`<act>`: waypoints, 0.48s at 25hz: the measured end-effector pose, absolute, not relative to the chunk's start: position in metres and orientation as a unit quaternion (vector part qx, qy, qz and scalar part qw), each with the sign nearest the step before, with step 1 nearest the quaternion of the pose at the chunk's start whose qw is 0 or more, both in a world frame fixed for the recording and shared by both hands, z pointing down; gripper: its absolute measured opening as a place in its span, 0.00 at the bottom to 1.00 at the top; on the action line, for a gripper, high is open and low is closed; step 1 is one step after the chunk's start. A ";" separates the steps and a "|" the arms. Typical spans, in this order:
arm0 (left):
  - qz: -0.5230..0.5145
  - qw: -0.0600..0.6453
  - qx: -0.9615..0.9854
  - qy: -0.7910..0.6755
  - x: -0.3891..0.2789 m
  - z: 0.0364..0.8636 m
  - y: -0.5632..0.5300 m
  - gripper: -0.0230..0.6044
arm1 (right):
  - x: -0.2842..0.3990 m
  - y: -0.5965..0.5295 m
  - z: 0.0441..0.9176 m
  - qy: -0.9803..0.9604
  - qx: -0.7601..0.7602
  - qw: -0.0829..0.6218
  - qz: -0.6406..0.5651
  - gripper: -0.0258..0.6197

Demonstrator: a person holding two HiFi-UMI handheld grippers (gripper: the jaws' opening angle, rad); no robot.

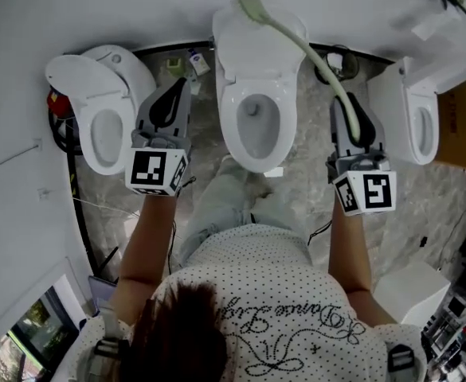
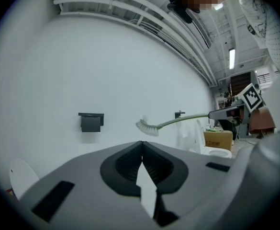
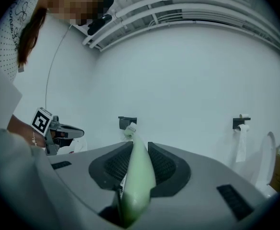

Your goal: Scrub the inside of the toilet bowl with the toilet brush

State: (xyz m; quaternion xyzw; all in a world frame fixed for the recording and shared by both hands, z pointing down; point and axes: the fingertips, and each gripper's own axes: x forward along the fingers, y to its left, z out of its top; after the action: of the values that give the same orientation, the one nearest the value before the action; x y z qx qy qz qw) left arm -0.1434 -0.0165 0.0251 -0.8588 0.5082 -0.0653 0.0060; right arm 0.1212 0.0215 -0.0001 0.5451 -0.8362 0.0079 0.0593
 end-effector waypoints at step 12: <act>-0.079 -0.055 -0.870 0.484 -0.143 0.093 -0.067 0.04 | 0.124 0.031 0.073 -0.813 0.568 0.110 0.064 0.21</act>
State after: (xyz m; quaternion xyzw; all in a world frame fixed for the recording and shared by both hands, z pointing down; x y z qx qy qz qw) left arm -0.1427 -0.0666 0.0929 -0.8699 0.4837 -0.0793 -0.0548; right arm 0.1237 0.0315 0.0725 0.5681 -0.8131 0.0642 0.1095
